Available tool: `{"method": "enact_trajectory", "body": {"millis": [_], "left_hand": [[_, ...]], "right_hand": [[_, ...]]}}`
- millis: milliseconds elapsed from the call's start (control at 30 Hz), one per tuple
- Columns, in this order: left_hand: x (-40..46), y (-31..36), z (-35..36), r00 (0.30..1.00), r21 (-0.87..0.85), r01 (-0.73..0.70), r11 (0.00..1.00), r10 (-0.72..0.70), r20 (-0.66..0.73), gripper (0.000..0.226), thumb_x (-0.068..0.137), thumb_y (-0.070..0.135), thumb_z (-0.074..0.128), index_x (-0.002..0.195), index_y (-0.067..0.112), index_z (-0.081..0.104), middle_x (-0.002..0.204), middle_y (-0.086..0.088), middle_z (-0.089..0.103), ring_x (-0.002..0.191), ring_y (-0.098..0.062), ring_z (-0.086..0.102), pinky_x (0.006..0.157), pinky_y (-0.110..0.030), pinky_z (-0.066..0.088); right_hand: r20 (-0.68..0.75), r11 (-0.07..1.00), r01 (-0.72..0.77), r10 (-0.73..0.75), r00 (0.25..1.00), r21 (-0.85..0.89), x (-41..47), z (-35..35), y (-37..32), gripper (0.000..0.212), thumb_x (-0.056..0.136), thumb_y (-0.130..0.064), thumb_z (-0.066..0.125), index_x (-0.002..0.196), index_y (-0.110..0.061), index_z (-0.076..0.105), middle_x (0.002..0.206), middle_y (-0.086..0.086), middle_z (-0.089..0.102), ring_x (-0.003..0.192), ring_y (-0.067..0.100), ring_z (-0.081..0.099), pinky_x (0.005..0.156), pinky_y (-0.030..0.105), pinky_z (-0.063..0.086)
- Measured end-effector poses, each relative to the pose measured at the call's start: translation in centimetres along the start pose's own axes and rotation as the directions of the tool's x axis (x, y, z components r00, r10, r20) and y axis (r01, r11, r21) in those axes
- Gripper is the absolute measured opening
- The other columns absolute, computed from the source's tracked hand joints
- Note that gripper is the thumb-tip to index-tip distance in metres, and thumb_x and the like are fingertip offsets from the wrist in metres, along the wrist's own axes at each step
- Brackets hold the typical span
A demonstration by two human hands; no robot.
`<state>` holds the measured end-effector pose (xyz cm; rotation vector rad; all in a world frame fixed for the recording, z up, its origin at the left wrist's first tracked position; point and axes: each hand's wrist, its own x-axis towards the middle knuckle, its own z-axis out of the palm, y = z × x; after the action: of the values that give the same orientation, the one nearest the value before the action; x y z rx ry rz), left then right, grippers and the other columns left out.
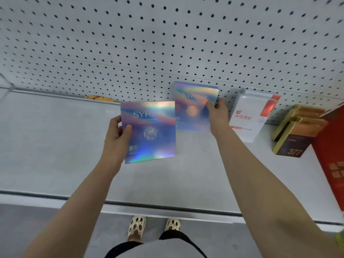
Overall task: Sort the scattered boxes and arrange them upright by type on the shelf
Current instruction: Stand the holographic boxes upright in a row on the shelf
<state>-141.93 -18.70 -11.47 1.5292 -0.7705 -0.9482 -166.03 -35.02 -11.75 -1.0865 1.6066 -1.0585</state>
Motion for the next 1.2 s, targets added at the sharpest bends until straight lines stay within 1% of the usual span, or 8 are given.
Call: {"method": "enact_trajectory", "body": {"millis": [100, 200, 300, 400, 667, 767, 967, 1200], "left_hand": [[0.0, 0.1, 0.9, 1.0, 0.001, 0.0, 1.0, 0.0, 0.025, 0.021, 0.1, 0.015, 0.05, 0.12, 0.021, 0.047, 0.097, 0.001, 0.066, 0.08, -0.008, 0.066, 0.075, -0.034, 0.052], [0.0, 0.1, 1.8, 0.997, -0.003, 0.014, 1.0, -0.013, 0.074, 0.031, 0.09, 0.027, 0.057, 0.12, 0.025, 0.049, 0.101, -0.002, 0.068, 0.087, -0.018, 0.066, 0.081, -0.041, 0.055], [0.2, 0.2, 3.0, 0.991, -0.022, 0.031, 0.999, -0.028, 0.135, 0.037, 0.083, 0.032, 0.057, 0.119, 0.027, 0.05, 0.108, -0.008, 0.068, 0.092, -0.023, 0.067, 0.084, -0.045, 0.056], [0.5, -0.1, 4.4, 0.985, 0.0, 0.019, 1.0, -0.019, 0.172, 0.035, 0.089, 0.026, 0.059, 0.122, 0.027, 0.05, 0.109, -0.012, 0.067, 0.094, -0.024, 0.067, 0.085, -0.045, 0.055], [1.7, -2.6, 7.5, 0.95, 0.256, -0.028, 0.966, -0.053, 0.307, 0.041, 0.098, 0.022, 0.054, 0.137, 0.032, 0.047, 0.119, 0.007, 0.065, 0.102, -0.011, 0.066, 0.078, -0.016, 0.045], [1.5, -3.0, 8.5, 0.936, 0.326, -0.049, 0.944, -0.071, 0.345, 0.052, 0.098, 0.017, 0.053, 0.145, 0.031, 0.037, 0.126, 0.01, 0.058, 0.104, -0.012, 0.063, 0.071, -0.007, 0.042], [3.2, -3.1, 9.6, 0.952, 0.453, -0.098, 0.886, -0.05, 0.303, 0.064, 0.097, 0.014, 0.051, 0.151, 0.033, 0.025, 0.14, 0.005, 0.052, 0.116, -0.019, 0.06, 0.095, -0.034, 0.047], [3.4, -2.9, 9.6, 0.96, 0.462, -0.099, 0.882, -0.038, 0.278, 0.06, 0.096, 0.012, 0.049, 0.149, 0.035, 0.031, 0.136, 0.012, 0.054, 0.108, -0.014, 0.063, 0.08, -0.026, 0.042]], "right_hand": [[-0.116, 0.949, 0.186, -0.221, 0.968, -0.255, -0.6, -0.3, -0.2, 0.042, 0.093, -0.007, 0.057, 0.134, -0.01, 0.048, 0.117, 0.005, 0.058, 0.103, 0.017, 0.054, 0.086, 0.024, 0.048], [-0.071, 0.757, 0.503, -0.579, 0.812, -0.418, -2.5, -0.1, -0.8, 0.039, 0.091, -0.009, 0.055, 0.129, -0.012, 0.053, 0.121, 0.007, 0.056, 0.11, 0.021, 0.054, 0.096, 0.031, 0.042], [0.29, 0.864, 0.463, -0.399, 0.87, -0.199, -4.2, -0.3, -2.0, 0.029, 0.097, -0.03, 0.058, 0.124, -0.019, 0.058, 0.104, -0.004, 0.062, 0.092, 0.012, 0.057, 0.086, 0.021, 0.045], [0.514, 0.908, 0.397, -0.281, 0.811, -0.131, -4.0, -1.6, -1.7, 0.029, 0.091, -0.021, 0.069, 0.119, -0.022, 0.061, 0.101, -0.019, 0.061, 0.083, 0.012, 0.054, 0.086, 0.024, 0.049], [0.329, 0.91, 0.392, -0.332, 0.884, -0.133, -1.2, -4.0, -0.2, 0.019, 0.088, -0.014, 0.068, 0.091, -0.031, 0.059, 0.103, 0.004, 0.068, 0.074, 0.015, 0.05, 0.075, 0.028, 0.044], [0.245, 0.873, 0.428, -0.374, 0.894, -0.232, -0.4, -3.9, -0.4, 0.017, 0.089, -0.01, 0.065, 0.097, -0.024, 0.059, 0.098, -0.005, 0.065, 0.067, 0.011, 0.048, 0.07, 0.024, 0.043], [0.293, 0.688, 0.577, -0.497, 0.817, -0.441, 0.5, -2.8, -0.7, 0.044, 0.077, -0.013, 0.078, 0.115, -0.018, 0.056, 0.118, 0.002, 0.053, 0.102, 0.016, 0.049, 0.082, 0.026, 0.04], [0.234, 0.593, 0.627, -0.605, 0.761, -0.506, 0.0, -2.0, -0.2, 0.046, 0.078, -0.005, 0.078, 0.119, -0.013, 0.059, 0.129, 0.01, 0.041, 0.115, 0.023, 0.046, 0.092, 0.011, 0.035]]}}
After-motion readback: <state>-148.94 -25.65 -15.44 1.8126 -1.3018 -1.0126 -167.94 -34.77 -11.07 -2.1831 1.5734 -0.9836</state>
